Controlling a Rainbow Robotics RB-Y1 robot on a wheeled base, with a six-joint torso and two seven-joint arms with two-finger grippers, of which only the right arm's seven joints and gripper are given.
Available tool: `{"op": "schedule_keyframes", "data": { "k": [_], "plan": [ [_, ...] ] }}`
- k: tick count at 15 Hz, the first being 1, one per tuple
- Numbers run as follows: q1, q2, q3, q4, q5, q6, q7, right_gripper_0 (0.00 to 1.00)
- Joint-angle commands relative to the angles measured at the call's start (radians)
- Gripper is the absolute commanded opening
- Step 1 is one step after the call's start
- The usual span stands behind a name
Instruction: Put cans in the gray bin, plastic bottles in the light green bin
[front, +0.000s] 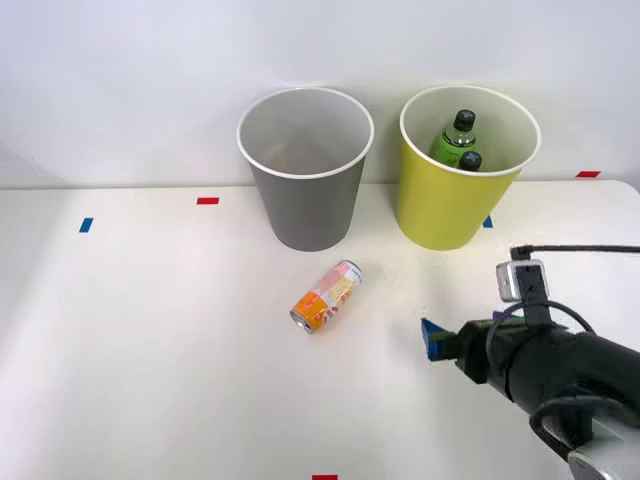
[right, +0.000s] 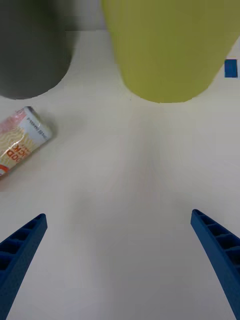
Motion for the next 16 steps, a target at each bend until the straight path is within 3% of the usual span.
{"op": "schedule_keyframes", "data": {
  "k": [1,5,8,14,16],
  "plan": [
    [-0.201,-0.019,0.125,0.004,0.092,0.229,-0.263,1.0],
    [-0.304,-0.082,0.241,0.032,0.086,0.276,-0.57,1.0],
    [-0.393,-0.139,0.243,0.04,-0.099,0.278,-0.789,1.0],
    [-0.575,-0.167,0.237,0.205,-0.34,0.28,-0.855,1.0],
    [-0.615,-0.163,0.237,0.234,-0.414,0.28,-0.953,1.0]
  ]
}}
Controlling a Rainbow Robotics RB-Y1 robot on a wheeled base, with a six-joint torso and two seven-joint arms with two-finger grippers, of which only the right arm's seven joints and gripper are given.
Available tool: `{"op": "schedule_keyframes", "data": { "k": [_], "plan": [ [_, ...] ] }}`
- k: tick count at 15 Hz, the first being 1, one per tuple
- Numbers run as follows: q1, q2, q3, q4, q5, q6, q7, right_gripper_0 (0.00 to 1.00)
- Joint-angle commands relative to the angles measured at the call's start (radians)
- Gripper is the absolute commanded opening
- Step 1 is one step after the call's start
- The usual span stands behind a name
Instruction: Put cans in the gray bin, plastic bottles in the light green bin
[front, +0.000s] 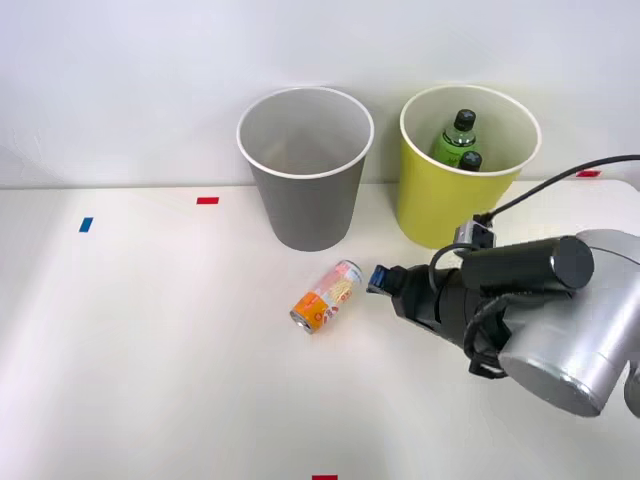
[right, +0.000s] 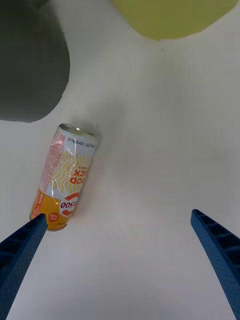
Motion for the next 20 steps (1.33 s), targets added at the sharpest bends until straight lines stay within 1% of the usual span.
{"op": "schedule_keyframes", "data": {
  "k": [1,2,5,6,8,10,12,20],
  "plan": [
    [-0.061,0.008,0.0,0.046,-0.104,-0.001,-0.147,1.0],
    [-0.072,0.022,0.0,0.065,-0.12,-0.001,-0.181,1.0],
    [-0.121,0.096,0.0,0.171,-0.126,-0.001,-0.19,1.0],
    [-0.133,0.12,0.0,0.208,-0.111,0.0,-0.184,1.0],
    [-0.139,0.156,0.001,0.24,-0.077,-0.001,-0.18,1.0],
    [-0.138,0.17,0.023,0.257,-0.028,-0.001,-0.181,1.0],
    [-0.138,0.203,0.035,0.287,0.021,-0.001,-0.176,1.0],
    [-0.139,0.426,0.03,0.47,0.294,-0.027,-0.173,1.0]
  ]
}}
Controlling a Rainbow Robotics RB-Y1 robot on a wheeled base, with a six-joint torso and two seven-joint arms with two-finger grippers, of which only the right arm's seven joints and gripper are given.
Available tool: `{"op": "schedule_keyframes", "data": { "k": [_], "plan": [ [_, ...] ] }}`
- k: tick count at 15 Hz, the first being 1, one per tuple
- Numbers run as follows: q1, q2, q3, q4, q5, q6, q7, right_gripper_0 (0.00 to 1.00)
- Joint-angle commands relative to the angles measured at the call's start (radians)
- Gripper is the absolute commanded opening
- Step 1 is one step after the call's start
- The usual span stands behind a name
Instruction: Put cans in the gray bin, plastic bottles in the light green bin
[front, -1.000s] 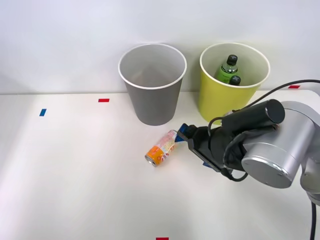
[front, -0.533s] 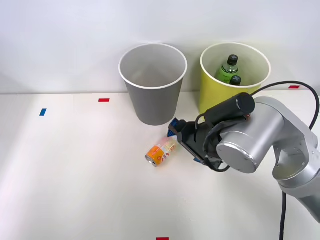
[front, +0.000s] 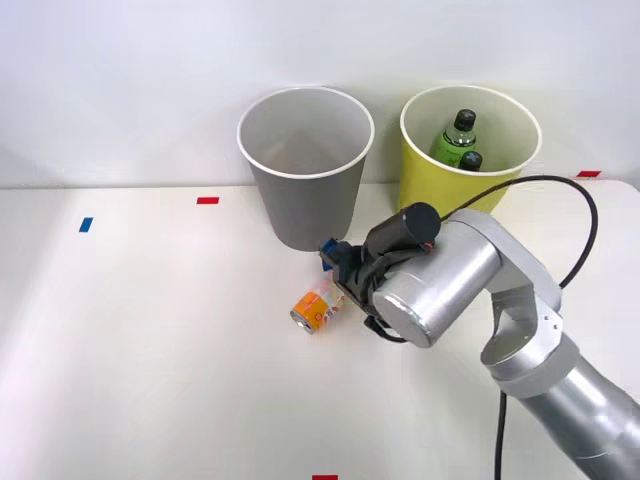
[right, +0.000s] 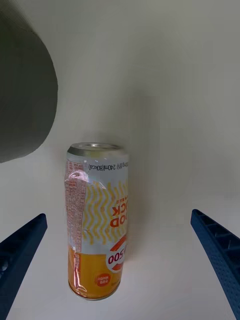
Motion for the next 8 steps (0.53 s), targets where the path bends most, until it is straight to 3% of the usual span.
{"op": "schedule_keyframes", "data": {
  "k": [1,8],
  "plan": [
    [0.0,0.07,-0.007,0.049,0.091,-0.005,-0.007,1.0],
    [-0.028,0.124,-0.032,0.154,0.169,0.013,-0.022,1.0]
  ]
}}
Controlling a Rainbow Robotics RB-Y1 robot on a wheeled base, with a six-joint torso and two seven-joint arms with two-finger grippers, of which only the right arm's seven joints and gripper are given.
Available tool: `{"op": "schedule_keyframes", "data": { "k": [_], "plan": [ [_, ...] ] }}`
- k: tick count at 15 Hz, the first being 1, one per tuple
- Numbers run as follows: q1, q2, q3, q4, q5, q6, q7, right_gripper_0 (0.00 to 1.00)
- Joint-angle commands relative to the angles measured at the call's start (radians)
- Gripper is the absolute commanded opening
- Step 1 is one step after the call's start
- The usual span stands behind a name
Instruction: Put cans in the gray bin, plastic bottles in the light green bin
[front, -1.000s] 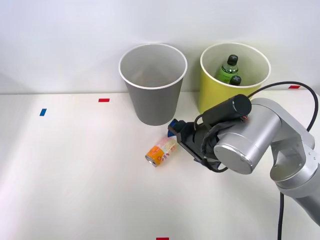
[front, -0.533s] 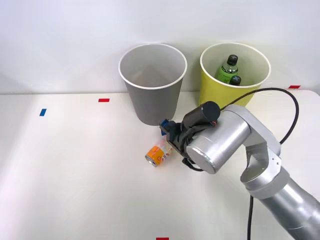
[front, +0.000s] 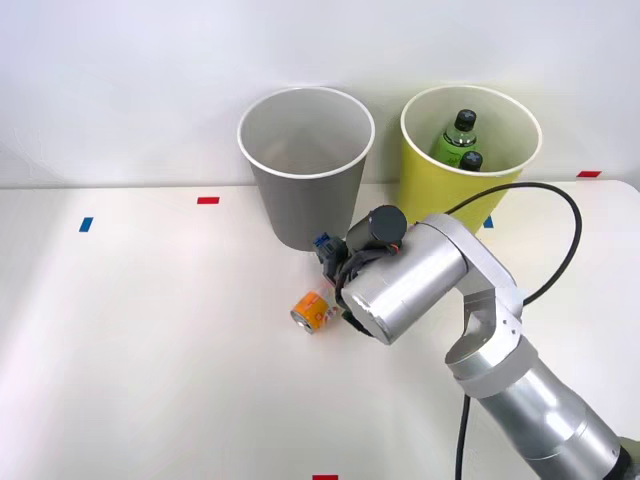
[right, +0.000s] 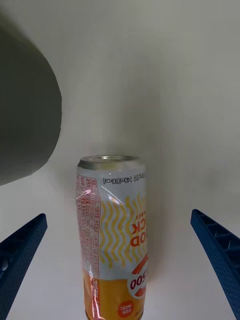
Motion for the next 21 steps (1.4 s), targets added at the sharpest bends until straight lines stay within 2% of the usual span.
{"op": "schedule_keyframes", "data": {
  "k": [1,3,12,17,21],
  "plan": [
    [-0.054,0.024,-0.004,0.096,0.015,0.052,0.001,1.0],
    [-0.074,0.052,-0.027,0.122,0.017,0.057,-0.004,1.0],
    [-0.088,0.027,-0.019,0.139,-0.022,0.059,0.019,1.0],
    [-0.117,0.079,-0.019,0.235,0.023,0.059,0.039,1.0],
    [-0.123,0.09,-0.019,0.241,0.021,0.059,0.049,1.0]
  ]
}}
